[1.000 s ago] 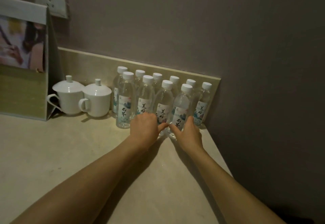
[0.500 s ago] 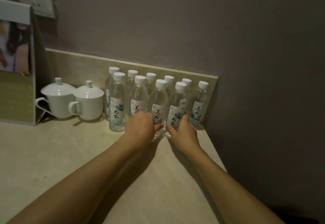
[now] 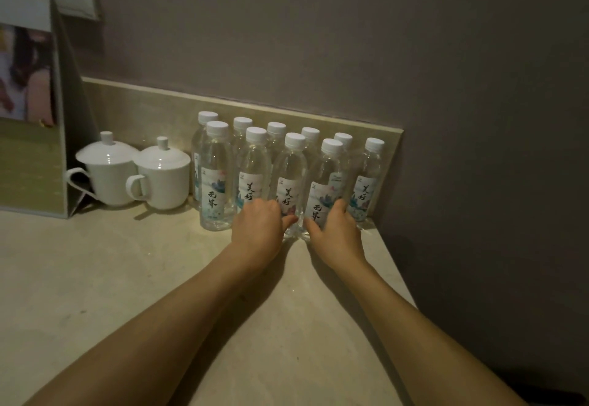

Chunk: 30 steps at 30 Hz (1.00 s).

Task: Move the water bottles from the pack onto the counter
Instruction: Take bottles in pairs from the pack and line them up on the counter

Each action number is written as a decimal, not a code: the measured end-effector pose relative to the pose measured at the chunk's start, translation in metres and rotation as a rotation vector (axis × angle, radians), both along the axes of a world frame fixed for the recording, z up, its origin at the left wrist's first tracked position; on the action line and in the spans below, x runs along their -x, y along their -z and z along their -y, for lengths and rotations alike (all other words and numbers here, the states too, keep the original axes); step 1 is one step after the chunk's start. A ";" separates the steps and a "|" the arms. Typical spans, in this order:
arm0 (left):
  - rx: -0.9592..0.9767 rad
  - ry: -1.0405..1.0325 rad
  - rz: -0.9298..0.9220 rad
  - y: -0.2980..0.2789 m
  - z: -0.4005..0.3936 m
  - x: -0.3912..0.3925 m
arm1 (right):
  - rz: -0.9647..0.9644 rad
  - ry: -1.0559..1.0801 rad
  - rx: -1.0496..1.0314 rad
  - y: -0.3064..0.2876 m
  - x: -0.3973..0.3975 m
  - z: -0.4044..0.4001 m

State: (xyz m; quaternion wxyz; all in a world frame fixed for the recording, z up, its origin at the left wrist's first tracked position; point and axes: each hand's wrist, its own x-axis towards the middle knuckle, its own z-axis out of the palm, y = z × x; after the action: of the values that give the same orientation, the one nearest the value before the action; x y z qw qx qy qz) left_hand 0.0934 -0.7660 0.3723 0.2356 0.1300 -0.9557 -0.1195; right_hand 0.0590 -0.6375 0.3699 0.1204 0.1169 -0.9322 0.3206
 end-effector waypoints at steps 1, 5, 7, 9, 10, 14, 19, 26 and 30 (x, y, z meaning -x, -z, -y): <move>-0.010 0.009 0.006 0.001 0.001 0.000 | 0.012 -0.001 -0.005 -0.001 0.000 0.000; -0.029 0.023 0.008 0.001 0.002 0.001 | 0.042 -0.028 0.012 -0.002 0.001 -0.001; -0.040 0.033 0.006 0.001 0.002 0.002 | 0.054 -0.044 0.018 -0.002 0.001 -0.003; -0.030 0.035 0.007 0.001 0.002 0.001 | 0.058 -0.057 0.014 -0.003 0.002 -0.004; -0.025 0.034 0.009 0.001 0.002 0.001 | 0.058 -0.059 0.013 -0.003 0.002 -0.004; 0.005 0.025 0.044 -0.002 0.002 0.001 | 0.058 -0.050 0.002 -0.004 0.003 -0.003; 0.065 0.004 0.099 -0.004 -0.002 0.002 | 0.069 -0.057 0.009 -0.003 0.002 -0.003; 0.038 0.028 0.099 -0.002 -0.001 0.002 | 0.071 -0.076 0.015 -0.004 0.002 -0.004; 0.008 0.038 0.104 -0.001 0.000 0.002 | 0.086 -0.075 -0.001 -0.005 0.003 -0.005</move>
State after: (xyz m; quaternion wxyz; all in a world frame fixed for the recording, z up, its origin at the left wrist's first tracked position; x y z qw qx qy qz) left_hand 0.0911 -0.7655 0.3738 0.1838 0.1169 -0.9694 -0.1130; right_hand 0.0558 -0.6328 0.3744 0.0680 0.1379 -0.9317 0.3291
